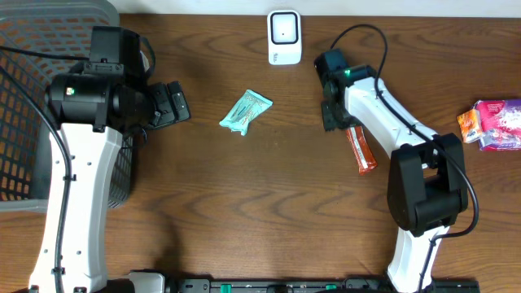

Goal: Scan the item barcode

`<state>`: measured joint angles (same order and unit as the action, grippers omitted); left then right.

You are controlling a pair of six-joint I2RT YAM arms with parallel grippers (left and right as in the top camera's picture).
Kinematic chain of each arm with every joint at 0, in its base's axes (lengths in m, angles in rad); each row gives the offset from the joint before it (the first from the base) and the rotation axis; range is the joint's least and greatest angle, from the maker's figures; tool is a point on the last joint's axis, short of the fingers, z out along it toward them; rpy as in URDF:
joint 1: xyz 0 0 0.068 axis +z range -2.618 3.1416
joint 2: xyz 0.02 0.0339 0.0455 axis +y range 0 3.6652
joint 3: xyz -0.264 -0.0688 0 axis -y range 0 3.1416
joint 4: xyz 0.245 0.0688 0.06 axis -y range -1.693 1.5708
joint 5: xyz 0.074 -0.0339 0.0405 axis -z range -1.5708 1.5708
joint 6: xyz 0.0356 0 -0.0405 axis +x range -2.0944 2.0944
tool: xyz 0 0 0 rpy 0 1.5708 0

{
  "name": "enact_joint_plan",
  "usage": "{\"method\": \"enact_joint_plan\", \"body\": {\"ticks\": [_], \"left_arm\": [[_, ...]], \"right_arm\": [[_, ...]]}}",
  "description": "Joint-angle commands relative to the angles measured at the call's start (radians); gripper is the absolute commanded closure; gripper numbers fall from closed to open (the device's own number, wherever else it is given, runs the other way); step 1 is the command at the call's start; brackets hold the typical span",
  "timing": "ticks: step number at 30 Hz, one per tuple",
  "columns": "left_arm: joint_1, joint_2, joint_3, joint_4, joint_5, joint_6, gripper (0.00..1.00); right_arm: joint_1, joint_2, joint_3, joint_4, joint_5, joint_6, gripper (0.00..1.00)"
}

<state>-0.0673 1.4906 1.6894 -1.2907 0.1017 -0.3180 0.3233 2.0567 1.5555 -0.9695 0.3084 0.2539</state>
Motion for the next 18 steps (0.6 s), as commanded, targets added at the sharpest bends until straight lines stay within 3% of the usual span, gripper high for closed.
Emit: {"method": "enact_joint_plan", "body": {"ticks": [1, 18], "left_arm": [[0.003, -0.003, 0.001, -0.004, -0.01, -0.009, 0.02], [0.003, -0.003, 0.001, -0.003, -0.01, -0.009, 0.02]], "right_arm": [[-0.003, -0.003, -0.053, 0.039, -0.024, -0.07, 0.43], [-0.057, -0.002, -0.253, 0.218, 0.051, -0.09, 0.46]]}}
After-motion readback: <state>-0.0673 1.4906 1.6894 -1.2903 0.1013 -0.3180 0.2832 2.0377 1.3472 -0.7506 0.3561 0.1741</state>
